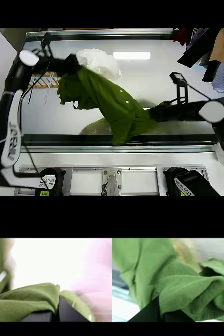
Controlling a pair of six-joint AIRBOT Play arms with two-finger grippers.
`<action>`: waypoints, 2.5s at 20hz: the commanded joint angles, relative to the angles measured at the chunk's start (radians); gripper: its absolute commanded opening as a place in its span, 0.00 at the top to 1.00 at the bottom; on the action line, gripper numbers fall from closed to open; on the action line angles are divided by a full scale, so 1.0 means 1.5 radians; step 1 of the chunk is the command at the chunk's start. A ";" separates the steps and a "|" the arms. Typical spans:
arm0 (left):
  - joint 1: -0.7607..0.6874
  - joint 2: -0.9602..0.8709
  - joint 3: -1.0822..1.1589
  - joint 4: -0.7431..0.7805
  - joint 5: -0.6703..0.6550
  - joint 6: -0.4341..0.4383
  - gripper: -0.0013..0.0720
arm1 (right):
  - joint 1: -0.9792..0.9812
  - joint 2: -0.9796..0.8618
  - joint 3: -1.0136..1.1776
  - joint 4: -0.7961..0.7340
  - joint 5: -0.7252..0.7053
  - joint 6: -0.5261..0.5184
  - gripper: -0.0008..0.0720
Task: Fold the clothes and pants, and hang the long-sleeved shirts on hangers.
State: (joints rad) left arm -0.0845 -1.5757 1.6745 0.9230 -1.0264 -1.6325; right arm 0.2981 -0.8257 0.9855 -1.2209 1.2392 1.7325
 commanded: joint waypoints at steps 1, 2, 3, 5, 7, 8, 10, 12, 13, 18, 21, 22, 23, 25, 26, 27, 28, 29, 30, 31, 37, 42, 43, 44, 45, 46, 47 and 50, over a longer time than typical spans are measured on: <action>-0.036 -0.106 0.175 0.001 -0.038 0.001 0.96 | 0.085 0.008 -0.008 -0.012 -0.074 0.080 0.97; -0.040 -0.124 0.201 0.001 -0.044 0.001 0.96 | 0.083 -0.011 -0.008 -0.019 -0.109 0.080 0.97; -0.041 -0.138 0.220 0.001 -0.052 0.001 0.96 | 0.076 -0.031 -0.008 -0.035 -0.140 0.080 0.97; -0.039 -0.153 0.246 0.001 -0.075 -0.001 0.18 | 0.043 -0.073 -0.008 -0.050 -0.197 0.071 0.52; -0.023 -0.151 0.246 0.003 -0.117 -0.017 0.05 | -0.006 -0.092 -0.008 -0.050 -0.224 0.050 0.00; -0.015 -0.148 0.242 0.017 -0.145 -0.017 0.05 | -0.037 -0.091 -0.008 -0.053 -0.224 0.033 0.01; -0.011 -0.111 0.175 0.080 -0.171 -0.016 0.05 | -0.100 -0.078 -0.008 -0.054 -0.196 0.004 0.00; -0.023 -0.052 0.064 0.140 -0.166 -0.013 0.05 | -0.155 -0.067 -0.009 -0.058 -0.143 -0.026 0.00; -0.034 -0.022 0.004 0.145 -0.160 -0.003 0.05 | -0.179 -0.066 -0.013 -0.065 -0.119 -0.036 0.00; -0.148 0.126 -0.314 0.135 -0.141 0.034 0.05 | -0.212 -0.069 -0.086 -0.069 -0.092 -0.110 0.01; -0.250 0.201 -0.473 0.133 -0.086 0.009 0.05 | -0.151 -0.072 -0.127 -0.064 -0.093 -0.173 0.01; -0.283 0.218 -0.510 0.133 -0.072 -0.008 0.05 | -0.126 -0.077 -0.135 -0.069 -0.093 -0.181 0.01; -0.319 0.231 -0.542 0.133 -0.058 -0.025 0.05 | -0.101 -0.085 -0.141 -0.079 -0.095 -0.181 0.01; -0.382 0.241 -0.581 0.132 -0.031 -0.051 0.05 | -0.063 -0.111 -0.143 -0.105 -0.124 -0.178 0.01; -0.408 0.239 -0.592 0.131 -0.014 -0.061 0.05 | -0.052 -0.124 -0.143 -0.105 -0.147 -0.178 0.01; -0.430 0.232 -0.598 0.119 0.003 -0.063 0.05 | -0.045 -0.139 -0.143 -0.105 -0.169 -0.178 0.01; -0.443 0.220 -0.598 0.096 0.016 -0.062 0.05 | -0.041 -0.153 -0.143 -0.104 -0.181 -0.178 0.01; -0.451 0.205 -0.596 0.073 0.032 -0.062 0.05 | -0.040 -0.168 -0.143 -0.104 -0.185 -0.178 0.01; -0.455 0.188 -0.591 0.062 0.046 -0.062 0.05 | -0.040 -0.180 -0.143 -0.105 -0.185 -0.178 0.02; -0.459 0.168 -0.580 0.065 0.054 -0.062 0.05 | -0.040 -0.191 -0.143 -0.105 -0.188 -0.178 0.02; -0.455 0.071 -0.502 0.073 0.038 -0.063 0.63 | -0.041 -0.202 -0.140 -0.118 -0.205 -0.178 0.72; -0.338 0.133 -0.395 0.153 -0.067 -0.062 0.96 | -0.052 -0.125 -0.010 -0.191 -0.150 -0.179 0.97; -0.301 0.173 -0.348 0.152 -0.081 -0.062 0.96 | -0.055 -0.101 0.037 -0.191 -0.136 -0.178 0.97; -0.267 0.215 -0.294 0.151 -0.089 -0.062 0.96 | -0.056 -0.078 0.094 -0.191 -0.126 -0.178 0.97; -0.242 0.253 -0.241 0.151 -0.092 -0.062 0.96 | -0.056 -0.058 0.147 -0.190 -0.117 -0.178 0.97; -0.222 0.291 -0.183 0.152 -0.090 -0.062 0.96 | -0.056 -0.040 0.202 -0.183 -0.114 -0.177 0.97; -0.210 0.323 -0.134 0.152 -0.085 -0.062 0.96 | -0.056 -0.025 0.248 -0.172 -0.115 -0.171 0.97; -0.199 0.397 -0.024 0.153 -0.054 -0.062 0.96 | -0.056 0.006 0.345 -0.128 -0.116 -0.155 0.97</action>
State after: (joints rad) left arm -0.4225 -1.0901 1.4773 1.1458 -1.1339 -1.7271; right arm 0.2150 -0.8692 1.3525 -1.4654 1.0546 1.4773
